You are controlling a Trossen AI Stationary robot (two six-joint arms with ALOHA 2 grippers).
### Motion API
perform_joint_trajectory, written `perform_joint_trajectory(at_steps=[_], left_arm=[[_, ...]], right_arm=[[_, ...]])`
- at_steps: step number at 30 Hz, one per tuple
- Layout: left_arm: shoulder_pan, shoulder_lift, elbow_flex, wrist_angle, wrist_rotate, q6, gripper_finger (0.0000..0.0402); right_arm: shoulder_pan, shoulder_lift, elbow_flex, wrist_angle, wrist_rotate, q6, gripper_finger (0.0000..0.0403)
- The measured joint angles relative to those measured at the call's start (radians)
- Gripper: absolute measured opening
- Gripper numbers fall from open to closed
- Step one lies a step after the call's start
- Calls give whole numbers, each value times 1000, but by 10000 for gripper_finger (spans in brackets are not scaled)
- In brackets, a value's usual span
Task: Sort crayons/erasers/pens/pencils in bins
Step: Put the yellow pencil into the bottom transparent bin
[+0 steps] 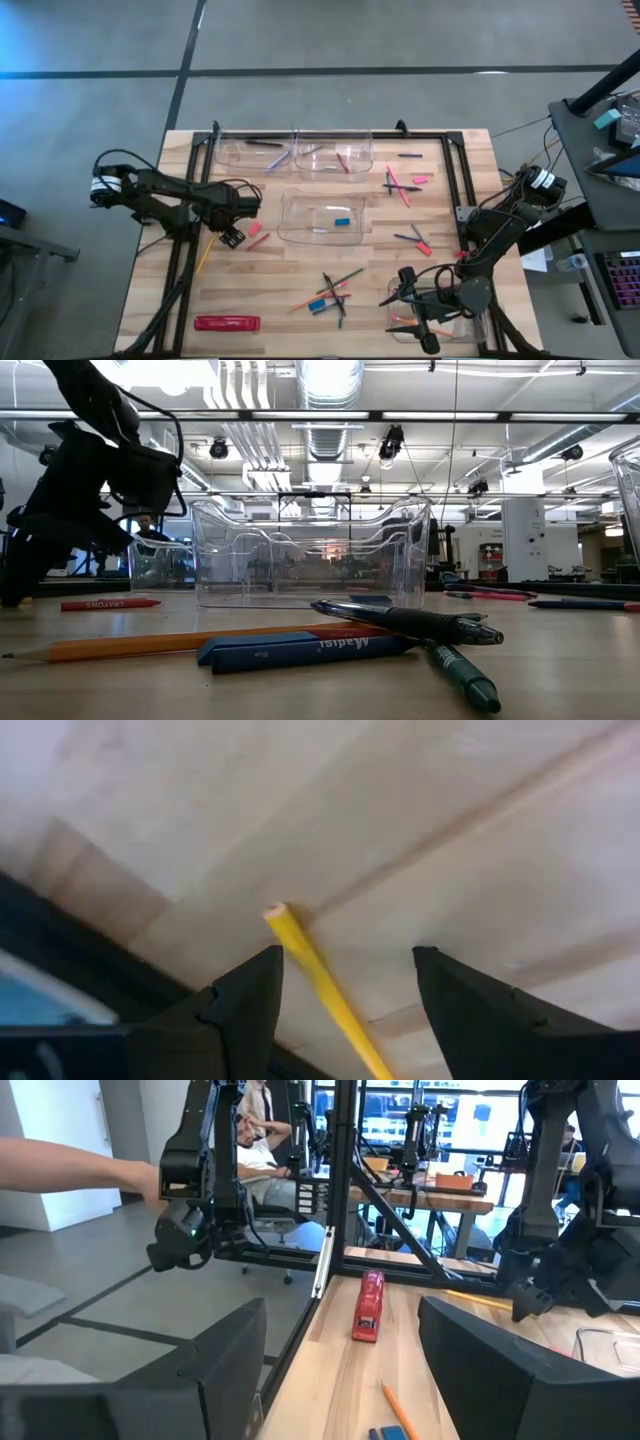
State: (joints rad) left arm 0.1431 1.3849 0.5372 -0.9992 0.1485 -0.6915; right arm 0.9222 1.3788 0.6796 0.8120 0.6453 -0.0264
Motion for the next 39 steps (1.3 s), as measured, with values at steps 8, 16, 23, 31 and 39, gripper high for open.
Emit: perform_joint_trajectory(at_steps=[8, 16, 23, 31, 39], left_arm=[[-1, -1, -1, 34, 72, -1, 152], [-2, -1, 10, 42, 74, -8, 64], [-3, -2, 10, 39, 52, -42, 8], [-1, -42, 89, 94, 36, -58, 2], [-8, -136, 200, 74, 40, -59, 3]], right_arm=[[0, 0, 0, 0, 0, -4, 249], [0, 0, 0, 0, 0, -10, 249], [0, 0, 0, 0, 1, -10, 249], [0, 0, 0, 0, 1, -15, 249], [0, 0, 0, 0, 1, -18, 249]])
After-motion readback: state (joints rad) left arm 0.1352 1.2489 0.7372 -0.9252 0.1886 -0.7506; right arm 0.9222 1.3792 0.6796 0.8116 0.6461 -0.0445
